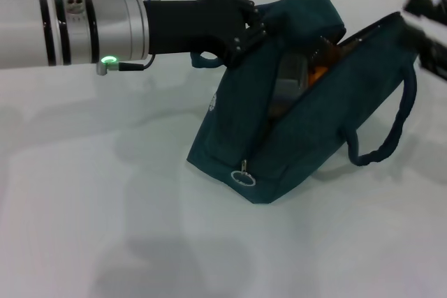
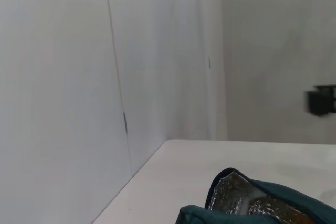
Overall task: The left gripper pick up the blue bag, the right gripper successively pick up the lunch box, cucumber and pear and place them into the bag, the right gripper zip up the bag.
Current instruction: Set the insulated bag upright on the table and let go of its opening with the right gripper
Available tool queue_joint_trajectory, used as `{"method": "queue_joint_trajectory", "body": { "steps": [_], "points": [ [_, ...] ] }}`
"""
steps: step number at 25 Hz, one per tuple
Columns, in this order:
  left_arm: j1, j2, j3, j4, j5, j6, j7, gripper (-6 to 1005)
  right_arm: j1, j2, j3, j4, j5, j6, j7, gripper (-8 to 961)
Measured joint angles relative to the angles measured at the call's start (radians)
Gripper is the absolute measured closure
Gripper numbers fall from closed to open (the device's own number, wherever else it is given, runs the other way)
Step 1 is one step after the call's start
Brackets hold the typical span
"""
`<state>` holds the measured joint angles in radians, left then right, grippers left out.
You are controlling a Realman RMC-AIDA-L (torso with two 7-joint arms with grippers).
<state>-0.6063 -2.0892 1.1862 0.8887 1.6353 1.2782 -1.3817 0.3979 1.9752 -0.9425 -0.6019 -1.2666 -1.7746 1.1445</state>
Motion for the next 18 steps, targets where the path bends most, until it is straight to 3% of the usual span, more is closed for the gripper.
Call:
{"method": "queue_joint_trajectory", "body": {
  "steps": [3,6,8,12,18],
  "points": [
    [0.001,0.000,-0.001,-0.001,0.003,-0.002,0.001,951,-0.037,-0.025,-0.005,-0.039,-0.118,-0.021,0.076,455],
    [0.002,0.001,-0.001,-0.002,0.005,-0.005,0.001,951,-0.042,-0.029,0.001,-0.037,-0.222,-0.016,0.112,455],
    [0.002,0.001,0.001,-0.002,0.006,-0.009,0.002,951,-0.043,-0.015,0.002,-0.031,-0.273,0.019,0.116,456],
    [0.000,0.001,0.002,-0.002,0.006,-0.012,0.005,951,-0.024,0.032,-0.024,-0.028,-0.372,0.107,0.116,456],
    [-0.007,0.001,0.002,-0.011,0.006,-0.013,0.009,951,0.038,0.039,-0.069,0.036,-0.384,0.168,0.116,455]
  ]
}}
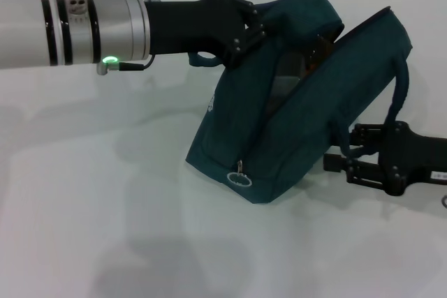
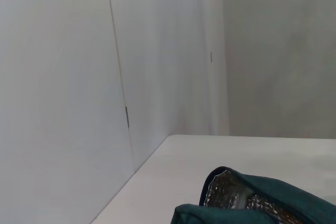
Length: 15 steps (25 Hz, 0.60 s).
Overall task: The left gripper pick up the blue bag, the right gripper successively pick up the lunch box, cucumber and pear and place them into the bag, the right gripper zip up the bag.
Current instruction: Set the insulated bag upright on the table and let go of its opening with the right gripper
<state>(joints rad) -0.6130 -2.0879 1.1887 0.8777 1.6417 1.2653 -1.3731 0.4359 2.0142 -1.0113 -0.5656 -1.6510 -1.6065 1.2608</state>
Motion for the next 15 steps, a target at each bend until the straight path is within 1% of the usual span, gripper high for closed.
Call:
{"method": "queue_joint_trajectory", "body": {
  "steps": [3,6,8,11,15],
  "points": [
    [0.002,-0.001,0.000,-0.002,0.000,0.000,0.003,951,0.017,0.002,-0.001,0.018,0.000,0.009,-0.002,487],
    [0.006,-0.001,0.000,-0.004,-0.001,0.000,0.009,951,0.012,0.004,0.002,0.016,0.011,0.009,-0.024,603],
    [0.007,-0.001,0.000,-0.018,-0.007,0.000,0.024,951,0.002,0.005,0.003,0.018,0.038,0.008,-0.075,680],
    [0.007,-0.002,-0.003,-0.043,-0.022,-0.004,0.051,951,-0.012,0.006,0.001,0.030,0.076,0.004,-0.153,730],
    [0.008,-0.003,-0.007,-0.083,-0.068,-0.027,0.086,951,-0.028,0.007,0.005,0.053,0.129,0.001,-0.209,797]
  ]
}}
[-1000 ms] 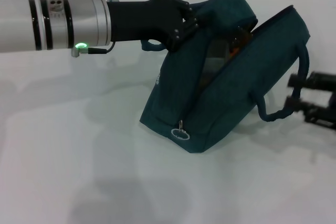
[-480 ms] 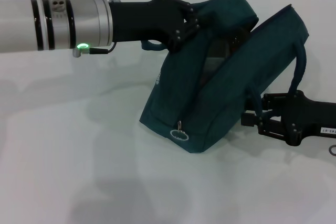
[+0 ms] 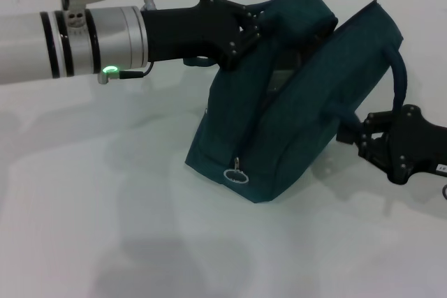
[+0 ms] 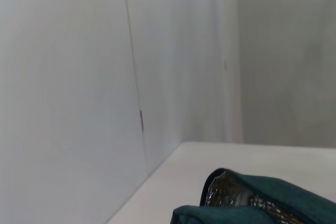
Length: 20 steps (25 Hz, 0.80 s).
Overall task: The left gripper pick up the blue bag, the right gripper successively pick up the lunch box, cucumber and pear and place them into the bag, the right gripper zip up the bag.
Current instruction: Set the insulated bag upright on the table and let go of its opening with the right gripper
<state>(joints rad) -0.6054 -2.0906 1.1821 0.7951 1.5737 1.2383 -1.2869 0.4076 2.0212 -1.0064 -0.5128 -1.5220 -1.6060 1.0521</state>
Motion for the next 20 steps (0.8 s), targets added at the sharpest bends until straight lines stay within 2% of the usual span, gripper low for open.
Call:
{"method": "queue_joint_trajectory", "body": {
  "steps": [4,9,13,20],
  "points": [
    [0.010,0.000,-0.001,-0.073,-0.103,0.000,0.103,951,-0.026,-0.001,0.005,0.047,0.116,0.011,-0.094,864],
    [0.056,-0.001,0.005,-0.182,-0.271,0.057,0.331,951,-0.055,-0.008,0.007,0.114,0.289,0.011,-0.249,883],
    [0.077,-0.003,0.007,-0.281,-0.347,0.129,0.486,950,-0.064,-0.010,0.008,0.115,0.353,-0.018,-0.274,886],
    [0.071,-0.014,0.007,-0.534,-0.493,0.248,0.744,950,-0.050,-0.014,0.051,0.113,0.380,-0.048,-0.270,885]
  ]
}}
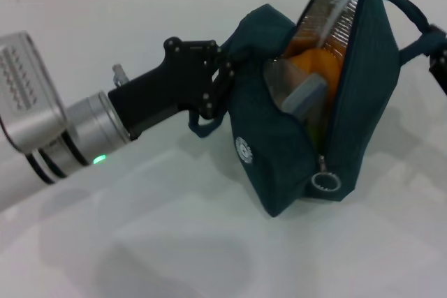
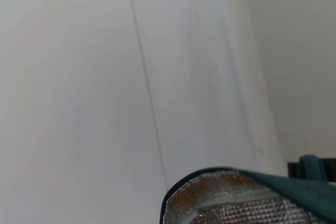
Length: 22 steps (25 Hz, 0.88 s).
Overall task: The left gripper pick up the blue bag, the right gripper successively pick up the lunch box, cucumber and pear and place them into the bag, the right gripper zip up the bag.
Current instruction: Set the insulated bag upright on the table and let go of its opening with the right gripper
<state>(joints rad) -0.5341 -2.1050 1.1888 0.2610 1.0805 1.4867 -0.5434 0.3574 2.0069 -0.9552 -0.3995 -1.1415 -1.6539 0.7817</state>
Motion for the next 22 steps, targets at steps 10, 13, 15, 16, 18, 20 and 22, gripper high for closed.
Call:
{"method": "queue_joint_trajectory", "body": {
  "steps": [10,13,15,16,18,20,22],
  "points": [
    [-0.020,-0.003,0.000,-0.174,-0.046,0.083,0.148,950,0.022,-0.010,-0.003,0.010,-0.039,0.009,0.074,883],
    [-0.026,-0.003,0.000,-0.184,-0.047,0.085,0.150,950,0.021,-0.010,-0.004,0.011,-0.075,0.013,0.075,882],
    [-0.030,-0.003,0.000,-0.187,-0.047,0.086,0.151,950,0.023,-0.009,-0.003,0.011,-0.092,0.021,0.079,882],
    [-0.034,-0.003,0.000,-0.189,-0.047,0.087,0.151,950,0.024,-0.009,-0.004,0.011,-0.096,0.025,0.084,882],
    [-0.043,-0.003,-0.003,-0.196,-0.049,0.087,0.151,950,0.024,-0.009,-0.003,0.010,-0.099,0.032,0.095,881],
    [-0.050,-0.003,-0.005,-0.201,-0.065,0.087,0.149,950,0.024,-0.009,-0.002,0.005,-0.100,0.033,0.100,881],
    [-0.052,-0.003,-0.005,-0.202,-0.084,0.088,0.145,950,0.025,-0.018,-0.002,0.001,-0.107,0.032,0.114,881]
  ]
}}
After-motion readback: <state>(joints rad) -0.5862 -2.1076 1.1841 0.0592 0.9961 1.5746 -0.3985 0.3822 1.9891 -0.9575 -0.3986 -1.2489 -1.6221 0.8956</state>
